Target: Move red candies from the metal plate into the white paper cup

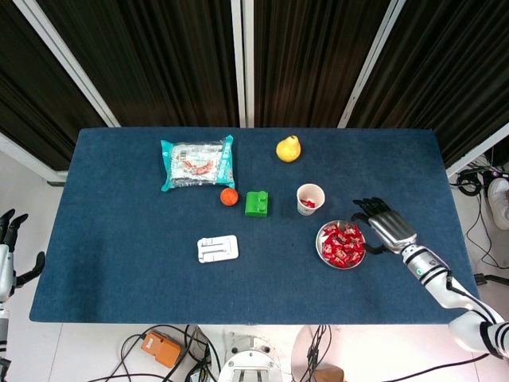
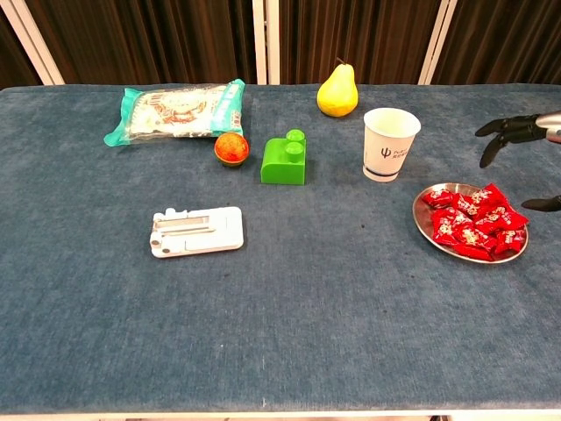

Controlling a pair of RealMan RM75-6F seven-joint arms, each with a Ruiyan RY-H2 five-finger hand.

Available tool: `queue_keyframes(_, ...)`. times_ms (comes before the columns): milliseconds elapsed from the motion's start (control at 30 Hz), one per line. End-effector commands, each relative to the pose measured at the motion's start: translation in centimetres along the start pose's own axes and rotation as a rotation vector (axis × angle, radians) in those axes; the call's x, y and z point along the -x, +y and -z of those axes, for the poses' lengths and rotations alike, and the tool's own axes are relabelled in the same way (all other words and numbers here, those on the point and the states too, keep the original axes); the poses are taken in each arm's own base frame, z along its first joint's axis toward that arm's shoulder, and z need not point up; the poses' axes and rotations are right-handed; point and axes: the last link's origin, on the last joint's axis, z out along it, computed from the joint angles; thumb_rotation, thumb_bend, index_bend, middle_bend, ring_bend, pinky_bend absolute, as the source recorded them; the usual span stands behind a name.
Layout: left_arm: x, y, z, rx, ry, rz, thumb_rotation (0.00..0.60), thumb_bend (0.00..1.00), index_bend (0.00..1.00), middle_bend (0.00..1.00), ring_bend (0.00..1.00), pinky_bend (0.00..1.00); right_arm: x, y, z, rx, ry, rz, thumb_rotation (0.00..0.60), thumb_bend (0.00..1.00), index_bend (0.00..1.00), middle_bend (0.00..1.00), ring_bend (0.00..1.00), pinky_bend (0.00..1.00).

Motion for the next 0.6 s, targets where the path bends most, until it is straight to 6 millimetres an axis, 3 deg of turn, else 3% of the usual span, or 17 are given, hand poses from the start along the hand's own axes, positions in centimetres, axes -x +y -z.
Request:
queue_keyframes(33,0.0,0.0,0.0,0.000,-0.001,0.000,0.600,0.34,0.11,0.00,0.00,0.00,1.0,0.3,-0.7,0.010,-0.019,-0.018,0.600,0.43,0.36,0.09,0.00,0.00)
queue_keyframes(267,0.1,0.0,0.0,-0.001,-0.002,-0.002,0.600,0.34,0.11,0.00,0.00,0.00,1.4,-0.1,-1.9,-0.016,0.003,-0.009,0.600,0.43,0.36,0.09,0.00,0.00)
queue_keyframes(600,0.0,0.0,0.0,0.000,-0.001,-0.001,0.600,0.34,0.11,0.00,0.00,0.00,0.4,-1.0,-2.8,-0.059,0.025,0.028,0.600,0.43,0.38,0.09,0.00,0.00)
